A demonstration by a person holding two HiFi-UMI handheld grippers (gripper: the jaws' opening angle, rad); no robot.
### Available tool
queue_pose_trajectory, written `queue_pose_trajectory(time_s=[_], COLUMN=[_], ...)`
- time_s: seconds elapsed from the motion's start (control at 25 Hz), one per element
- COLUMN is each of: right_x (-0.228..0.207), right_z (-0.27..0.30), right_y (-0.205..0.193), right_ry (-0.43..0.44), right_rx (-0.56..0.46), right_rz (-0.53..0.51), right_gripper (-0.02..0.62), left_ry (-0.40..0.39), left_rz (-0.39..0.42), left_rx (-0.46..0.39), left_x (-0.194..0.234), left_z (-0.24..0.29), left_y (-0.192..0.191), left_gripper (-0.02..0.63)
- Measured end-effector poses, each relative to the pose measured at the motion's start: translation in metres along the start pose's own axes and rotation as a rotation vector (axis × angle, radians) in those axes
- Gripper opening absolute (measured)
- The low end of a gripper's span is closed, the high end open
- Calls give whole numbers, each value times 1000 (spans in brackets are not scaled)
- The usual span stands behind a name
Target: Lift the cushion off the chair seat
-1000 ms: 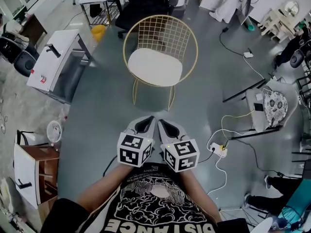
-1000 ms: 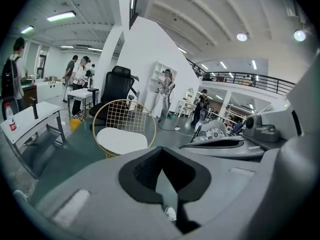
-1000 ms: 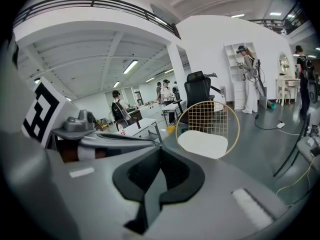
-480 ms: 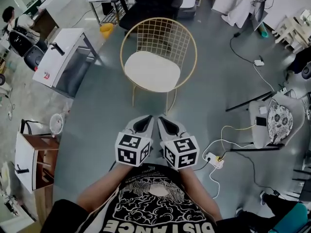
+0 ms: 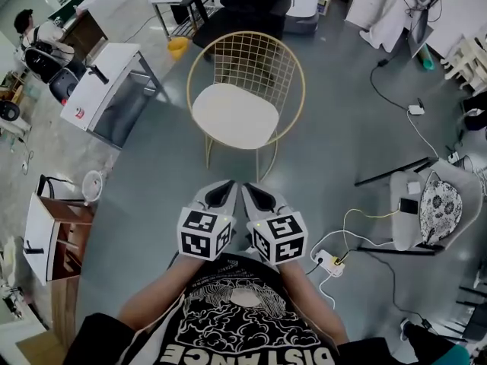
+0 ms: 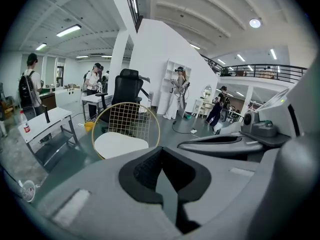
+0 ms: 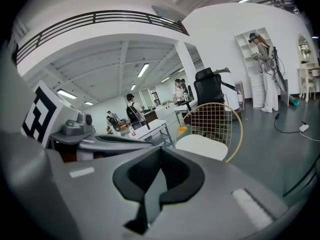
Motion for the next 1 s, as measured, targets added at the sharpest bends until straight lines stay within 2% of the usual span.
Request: queue_pose_trajectory(time_s=[0.44, 1.0], right_x=[-20, -40], right_z=[9, 80], right_y=[5, 29], right_ry=[41, 4], right_rx=[29, 93], right_rz=[-21, -59], right_gripper=[0, 0], left_ry=[53, 4], left_rz=[-24, -104], left_rx=[7, 13], left_x=[5, 64], left_z=[16, 73], left_y=[3, 17], left_gripper=[-9, -9])
Point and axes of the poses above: the fingertips, and each gripper's own axes: z forward along the fingers, x to its left, y out of its top, the point moved 2 cm from there along -z, backward along the fingers, and after that the axes turned 4 degrees about x, right-handed, at the moved point
